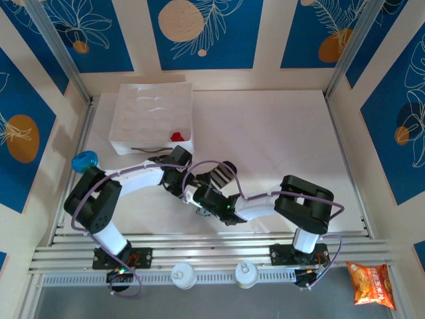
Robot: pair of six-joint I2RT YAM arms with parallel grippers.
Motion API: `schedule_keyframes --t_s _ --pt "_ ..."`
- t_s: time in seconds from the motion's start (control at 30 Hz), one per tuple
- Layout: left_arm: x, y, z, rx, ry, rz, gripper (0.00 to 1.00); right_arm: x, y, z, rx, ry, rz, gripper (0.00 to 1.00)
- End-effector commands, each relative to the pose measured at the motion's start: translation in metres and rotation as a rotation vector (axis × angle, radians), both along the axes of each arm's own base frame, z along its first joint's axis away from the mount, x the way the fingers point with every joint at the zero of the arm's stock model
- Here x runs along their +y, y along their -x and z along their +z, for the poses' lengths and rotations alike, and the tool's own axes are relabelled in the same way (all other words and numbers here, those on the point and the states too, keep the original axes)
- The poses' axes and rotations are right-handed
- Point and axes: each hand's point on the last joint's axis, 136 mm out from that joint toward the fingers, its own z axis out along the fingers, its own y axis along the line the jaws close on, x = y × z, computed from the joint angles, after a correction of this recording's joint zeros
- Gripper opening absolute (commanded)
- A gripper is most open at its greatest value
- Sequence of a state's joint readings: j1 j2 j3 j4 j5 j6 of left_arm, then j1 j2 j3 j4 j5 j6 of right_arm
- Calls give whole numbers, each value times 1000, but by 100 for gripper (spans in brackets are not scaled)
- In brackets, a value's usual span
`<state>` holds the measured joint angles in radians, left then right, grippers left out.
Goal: Roll the socks
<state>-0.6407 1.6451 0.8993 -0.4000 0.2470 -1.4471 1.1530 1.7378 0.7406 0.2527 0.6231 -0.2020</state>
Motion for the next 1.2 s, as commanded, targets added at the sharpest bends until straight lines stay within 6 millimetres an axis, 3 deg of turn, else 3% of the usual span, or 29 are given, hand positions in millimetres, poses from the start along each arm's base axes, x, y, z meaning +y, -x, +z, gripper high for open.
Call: schedule_keyframes --t_s 0.0,0.1,0.17,0.27,0.43,0.63,1.0,1.17 --pt "15 44 -25 185 -46 23 16 -15 0 -24 70 43 -72 0" --pt "15 41 -16 163 -17 60 28 -31 6 -36 148 28 -149 0" --pt "17 35 -6 126 -1 88 44 -38 16 -45 231 -6 -173 0" --pt "17 24 9 63 28 118 59 -43 34 -60 396 -95 -184 0" --pt "20 11 19 -13 37 92 66 -54 40 -72 591 -243 -279 0" --pt "14 -4 23 -143 79 36 67 -68 44 -84 745 -289 -342 0" --pt "-3 -18 8 -229 108 -70 43 -78 45 -91 952 -401 -427 0" --pt "-13 -18 -7 -208 101 -113 39 -74 40 -89 1069 -464 -445 0"
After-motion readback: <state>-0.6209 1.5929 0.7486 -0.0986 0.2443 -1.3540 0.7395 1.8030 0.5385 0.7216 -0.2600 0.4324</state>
